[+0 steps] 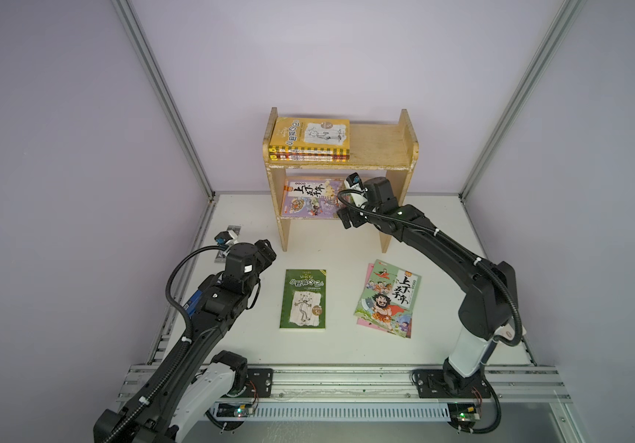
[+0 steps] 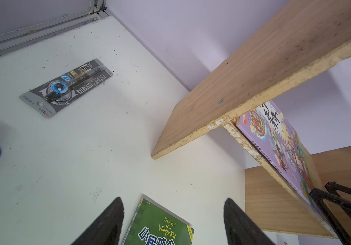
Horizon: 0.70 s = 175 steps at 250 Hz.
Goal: Stacking books/files
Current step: Move the book to the bookshelf.
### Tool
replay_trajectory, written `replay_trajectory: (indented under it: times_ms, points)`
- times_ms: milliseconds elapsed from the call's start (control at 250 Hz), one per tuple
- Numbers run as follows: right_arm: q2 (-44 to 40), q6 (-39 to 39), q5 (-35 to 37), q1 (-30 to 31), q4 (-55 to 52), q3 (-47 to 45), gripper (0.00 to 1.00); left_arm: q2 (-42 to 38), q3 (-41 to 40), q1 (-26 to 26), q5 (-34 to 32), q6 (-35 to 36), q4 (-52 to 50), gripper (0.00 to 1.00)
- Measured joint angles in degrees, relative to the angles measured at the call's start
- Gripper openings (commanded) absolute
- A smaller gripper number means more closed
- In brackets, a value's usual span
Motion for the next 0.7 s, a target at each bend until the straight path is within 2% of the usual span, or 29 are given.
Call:
replay_trajectory:
  times_ms: [184,700]
  points:
    - [-1.9,-5.4,-1.6,2.4,2.8,-2.1,0.99,0.0,0.0,0.0,0.2,0.0,0.0,0.77]
    - [6.3,-13.2,-2.1,5.8,1.1,7.4,0.99,-0.4,-0.1,0.1,0.3,0.0,0.0,0.77]
